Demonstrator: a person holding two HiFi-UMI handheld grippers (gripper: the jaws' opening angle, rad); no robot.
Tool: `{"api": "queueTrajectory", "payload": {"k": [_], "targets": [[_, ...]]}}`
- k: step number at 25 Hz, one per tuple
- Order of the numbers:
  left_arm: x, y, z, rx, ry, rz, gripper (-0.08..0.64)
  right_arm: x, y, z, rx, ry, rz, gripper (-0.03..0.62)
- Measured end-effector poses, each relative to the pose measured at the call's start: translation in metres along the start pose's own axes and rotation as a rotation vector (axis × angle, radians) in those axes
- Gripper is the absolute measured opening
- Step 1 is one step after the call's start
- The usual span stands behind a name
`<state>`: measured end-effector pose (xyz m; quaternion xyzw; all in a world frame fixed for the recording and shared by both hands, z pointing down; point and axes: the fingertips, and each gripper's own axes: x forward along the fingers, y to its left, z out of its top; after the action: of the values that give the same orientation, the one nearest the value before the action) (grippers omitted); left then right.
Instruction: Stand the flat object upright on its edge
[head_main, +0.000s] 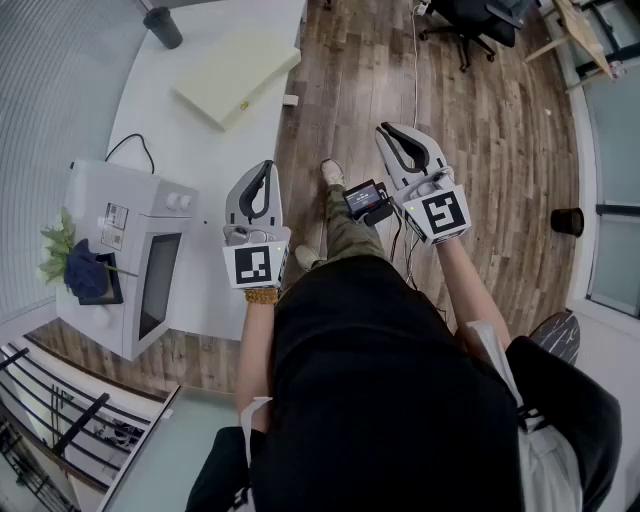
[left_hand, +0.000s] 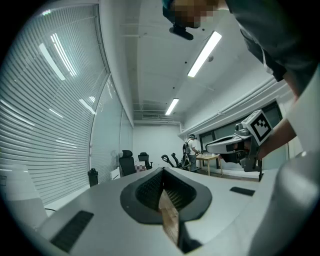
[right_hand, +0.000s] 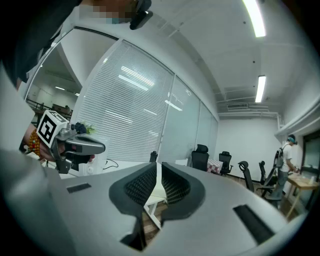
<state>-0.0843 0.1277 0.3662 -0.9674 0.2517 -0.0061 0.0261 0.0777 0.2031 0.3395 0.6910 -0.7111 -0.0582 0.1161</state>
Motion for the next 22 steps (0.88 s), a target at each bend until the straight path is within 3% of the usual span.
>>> {"api": "queueTrajectory", "payload": {"k": [5,13,22], "targets": [[0.010,0.007,-0.007,-0.011,0.020,0.010,0.006,0.010,0.005,0.004,-0.030,0.005,0.028,0.026],[0.034,0.019,-0.012,-0.018,0.040,0.025,0.006,0.038,-0.019,-0.005,0.016,0.022,0.026,0.026],[0.075,0.044,-0.029,-0.034,0.094,0.078,0.006,0.095,-0.048,-0.019,0.008,0.018,0.080,0.026]]}}
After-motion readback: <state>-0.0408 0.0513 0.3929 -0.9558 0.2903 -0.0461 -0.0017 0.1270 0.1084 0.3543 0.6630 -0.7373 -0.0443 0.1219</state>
